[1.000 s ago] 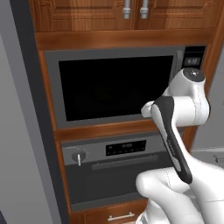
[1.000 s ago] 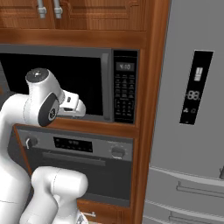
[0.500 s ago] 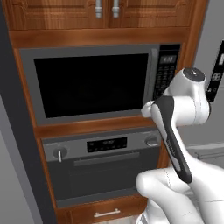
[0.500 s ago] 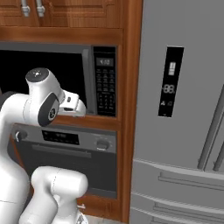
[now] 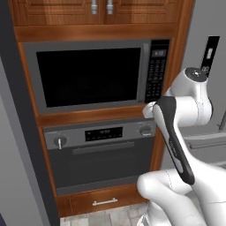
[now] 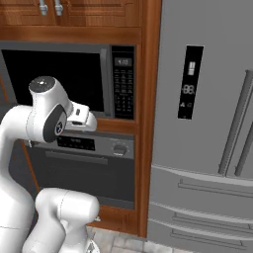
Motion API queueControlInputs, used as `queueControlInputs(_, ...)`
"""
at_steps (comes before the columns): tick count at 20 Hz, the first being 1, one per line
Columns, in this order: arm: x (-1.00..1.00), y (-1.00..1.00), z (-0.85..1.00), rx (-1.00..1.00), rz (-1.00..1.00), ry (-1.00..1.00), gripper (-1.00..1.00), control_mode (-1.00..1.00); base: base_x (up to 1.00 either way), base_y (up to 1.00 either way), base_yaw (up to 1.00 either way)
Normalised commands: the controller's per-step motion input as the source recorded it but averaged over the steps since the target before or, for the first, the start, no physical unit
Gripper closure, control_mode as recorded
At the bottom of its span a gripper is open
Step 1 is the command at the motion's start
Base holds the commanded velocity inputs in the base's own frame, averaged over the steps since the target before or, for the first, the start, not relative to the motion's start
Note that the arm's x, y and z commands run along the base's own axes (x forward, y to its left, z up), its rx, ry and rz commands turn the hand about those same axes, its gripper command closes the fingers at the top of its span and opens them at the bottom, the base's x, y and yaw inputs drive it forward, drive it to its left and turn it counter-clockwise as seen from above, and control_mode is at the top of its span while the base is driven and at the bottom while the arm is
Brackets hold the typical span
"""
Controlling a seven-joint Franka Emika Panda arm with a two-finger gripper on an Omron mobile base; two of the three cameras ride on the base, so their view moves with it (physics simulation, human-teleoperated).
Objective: The microwave is finished heating the steak and lemon. Take the bowl containing the food and place it on the dining counter.
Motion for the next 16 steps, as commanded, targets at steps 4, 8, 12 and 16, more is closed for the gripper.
queueControlInputs(4, 0.00, 0.00, 0.00, 0.00, 0.00, 0.00, -1.00, -1.00, -0.06, 0.00, 0.00)
queueControlInputs(8, 0.00, 0.00, 0.00, 0.00, 0.00, 0.00, -1.00, -1.00, 0.00, 0.00, 0.00)
queueControlInputs(12, 0.00, 0.00, 0.00, 0.00, 0.00, 0.00, -1.00, -1.00, 0.00, 0.00, 0.00)
queueControlInputs(16, 0.00, -0.03, 0.07, 0.00, 0.00, -0.15, -1.00, -1.00, 0.00, 0.00, 0.00)
